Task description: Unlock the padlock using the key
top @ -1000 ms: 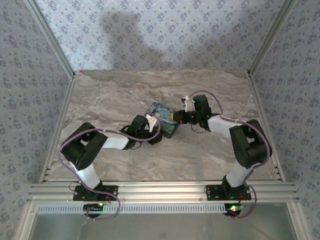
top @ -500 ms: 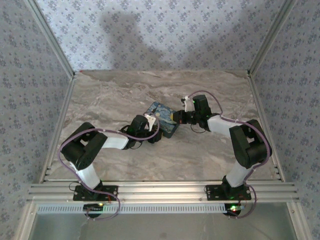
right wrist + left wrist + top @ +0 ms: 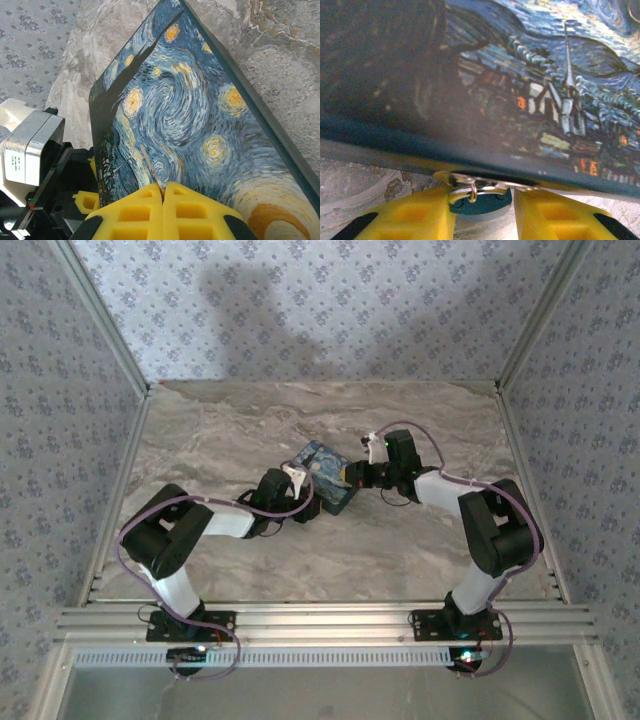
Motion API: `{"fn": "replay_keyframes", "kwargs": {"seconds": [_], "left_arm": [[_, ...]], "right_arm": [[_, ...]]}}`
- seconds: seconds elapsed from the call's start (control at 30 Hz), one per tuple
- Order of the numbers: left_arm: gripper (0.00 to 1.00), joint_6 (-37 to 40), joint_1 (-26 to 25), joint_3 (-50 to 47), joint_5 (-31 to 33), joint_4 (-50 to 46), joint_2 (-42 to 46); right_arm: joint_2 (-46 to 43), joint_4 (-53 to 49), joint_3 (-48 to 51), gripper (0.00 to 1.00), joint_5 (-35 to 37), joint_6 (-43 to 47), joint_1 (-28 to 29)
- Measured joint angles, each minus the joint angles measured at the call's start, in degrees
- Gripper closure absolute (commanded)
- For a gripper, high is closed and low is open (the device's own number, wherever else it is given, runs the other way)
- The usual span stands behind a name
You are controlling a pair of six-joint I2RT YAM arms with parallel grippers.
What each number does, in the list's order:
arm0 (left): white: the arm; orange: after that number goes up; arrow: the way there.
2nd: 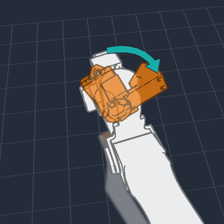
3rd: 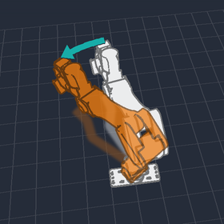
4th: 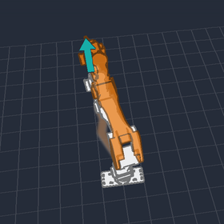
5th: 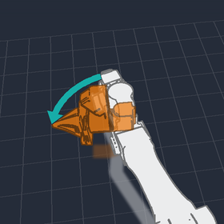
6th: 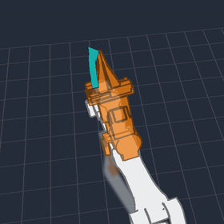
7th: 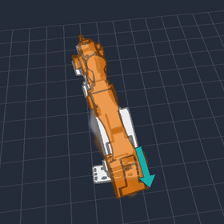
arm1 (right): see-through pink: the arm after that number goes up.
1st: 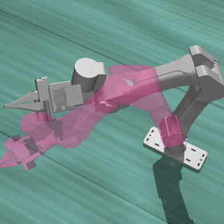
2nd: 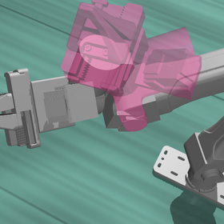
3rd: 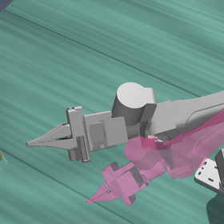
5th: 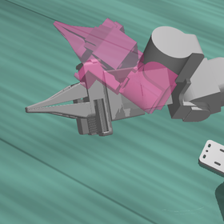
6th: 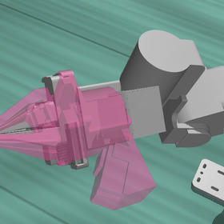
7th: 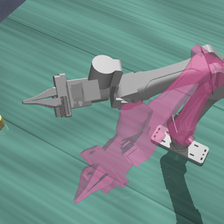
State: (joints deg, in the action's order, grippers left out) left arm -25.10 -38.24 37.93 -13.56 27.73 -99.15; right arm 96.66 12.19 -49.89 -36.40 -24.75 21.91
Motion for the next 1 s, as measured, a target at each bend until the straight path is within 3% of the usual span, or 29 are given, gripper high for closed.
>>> {"fn": "replay_keyframes", "kwargs": {"seconds": [0.7, 1.0], "left_arm": [[0.76, -1.68, 0.00, 0.00, -1.09, 0.81, 0.00], [0.77, -8.52, 0.00, 0.28, -5.46, -0.24, 0.00]], "right_arm": [[-1.60, -2.71, -0.24, 1.00, 1.09, 1.49, 0.15], [-18.36, -5.20, 4.02, 1.00, 7.10, 6.99, 0.94]]}}
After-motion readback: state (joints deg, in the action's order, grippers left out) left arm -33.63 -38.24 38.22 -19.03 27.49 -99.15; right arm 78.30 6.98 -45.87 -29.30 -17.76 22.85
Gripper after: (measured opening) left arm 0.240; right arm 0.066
